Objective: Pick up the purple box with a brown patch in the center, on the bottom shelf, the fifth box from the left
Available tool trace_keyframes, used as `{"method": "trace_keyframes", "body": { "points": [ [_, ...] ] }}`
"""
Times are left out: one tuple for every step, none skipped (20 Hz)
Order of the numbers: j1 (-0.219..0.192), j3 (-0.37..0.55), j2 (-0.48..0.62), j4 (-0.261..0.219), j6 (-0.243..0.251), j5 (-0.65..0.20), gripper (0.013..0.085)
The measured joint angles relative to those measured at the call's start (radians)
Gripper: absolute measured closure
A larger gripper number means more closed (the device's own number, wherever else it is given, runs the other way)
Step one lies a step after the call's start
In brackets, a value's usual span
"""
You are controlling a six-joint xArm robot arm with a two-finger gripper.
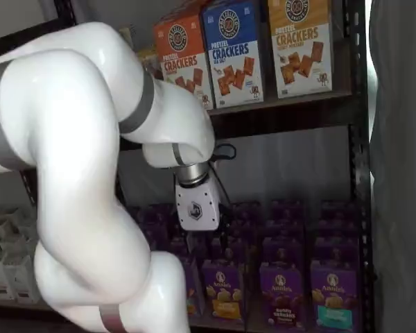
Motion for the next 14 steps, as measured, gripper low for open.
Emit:
{"method": "trace_keyframes", "body": {
  "points": [
    [-0.004,0.000,0.024,-0.001,-0.003,-0.023,0.0130],
    [-0.010,0.001,0.055,-0.004,-0.007,-0.053,0.0130],
    [-0.016,0.001,0.086,-0.006,-0.012,-0.083,0.0130],
    [-0.021,0.001,0.114,-0.008,-0.016,-0.110,0.0130],
    [-0.028,0.000,0.145,-0.007,-0.024,-0.140,0.0130],
    [-0.036,-0.001,0.178,0.000,-0.037,-0.174,0.0130],
    [-0.043,-0.002,0.208,0.003,-0.047,-0.203,0.0130],
    [-0.048,-0.004,0.234,0.001,-0.051,-0.228,0.0130],
    [-0.053,-0.007,0.256,-0.002,-0.054,-0.247,0.0130],
    [-0.059,-0.009,0.281,-0.004,-0.058,-0.273,0.0130],
    [-0.065,-0.011,0.304,-0.007,-0.062,-0.298,0.0130],
    [-0.070,-0.014,0.325,-0.010,-0.064,-0.317,0.0130],
    [-0.076,-0.020,0.353,-0.019,-0.063,-0.338,0.0130],
    [-0.082,-0.027,0.377,-0.022,-0.066,-0.356,0.0130]
  ]
}}
